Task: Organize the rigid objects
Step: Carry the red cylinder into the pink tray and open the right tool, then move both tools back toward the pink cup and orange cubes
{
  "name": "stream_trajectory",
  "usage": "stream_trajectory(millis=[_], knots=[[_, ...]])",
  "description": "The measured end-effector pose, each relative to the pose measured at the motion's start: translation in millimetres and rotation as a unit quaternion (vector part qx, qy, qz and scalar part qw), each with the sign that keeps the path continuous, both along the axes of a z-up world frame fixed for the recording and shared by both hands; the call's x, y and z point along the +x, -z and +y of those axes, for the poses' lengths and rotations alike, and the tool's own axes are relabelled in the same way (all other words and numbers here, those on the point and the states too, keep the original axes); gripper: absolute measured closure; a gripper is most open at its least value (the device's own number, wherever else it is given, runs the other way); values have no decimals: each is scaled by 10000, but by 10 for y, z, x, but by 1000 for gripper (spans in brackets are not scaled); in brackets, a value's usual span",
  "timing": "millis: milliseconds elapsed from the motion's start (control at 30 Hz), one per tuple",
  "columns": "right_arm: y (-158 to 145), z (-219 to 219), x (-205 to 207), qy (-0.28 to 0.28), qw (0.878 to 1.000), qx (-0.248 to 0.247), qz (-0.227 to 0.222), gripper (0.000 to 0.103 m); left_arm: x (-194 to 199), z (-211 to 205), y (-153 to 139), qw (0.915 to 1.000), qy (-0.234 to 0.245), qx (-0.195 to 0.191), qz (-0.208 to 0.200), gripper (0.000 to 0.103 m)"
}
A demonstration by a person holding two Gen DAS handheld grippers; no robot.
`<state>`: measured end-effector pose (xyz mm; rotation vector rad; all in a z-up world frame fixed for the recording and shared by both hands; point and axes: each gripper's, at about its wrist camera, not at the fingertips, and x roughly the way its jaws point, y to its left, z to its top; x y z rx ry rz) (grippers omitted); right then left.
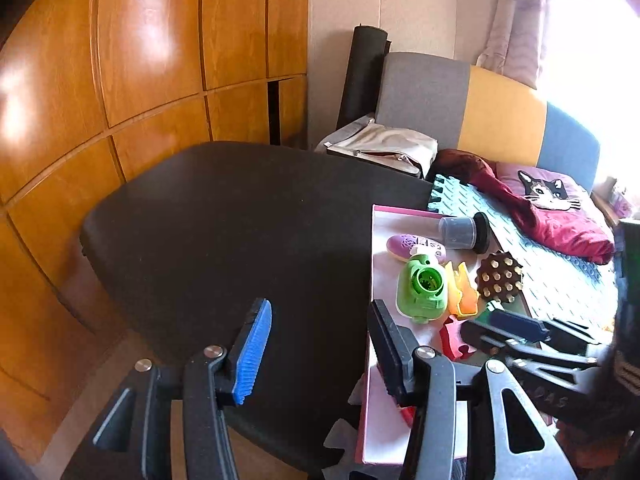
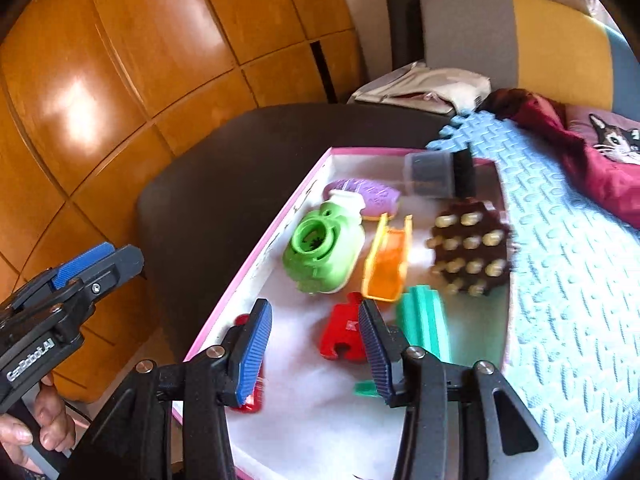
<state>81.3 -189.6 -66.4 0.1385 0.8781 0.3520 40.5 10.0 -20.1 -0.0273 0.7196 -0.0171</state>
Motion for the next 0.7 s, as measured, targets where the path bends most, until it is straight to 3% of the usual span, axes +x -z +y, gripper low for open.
stream_trajectory(millis=[367, 700], knots=[[-202, -485, -314, 500, 9967, -461, -442, 57, -56, -161, -15, 9997, 224, 111, -34, 52], [-278, -1141, -567, 1101, 9882, -916, -550, 57, -97, -345, -30, 9987, 467, 211, -67, 52]])
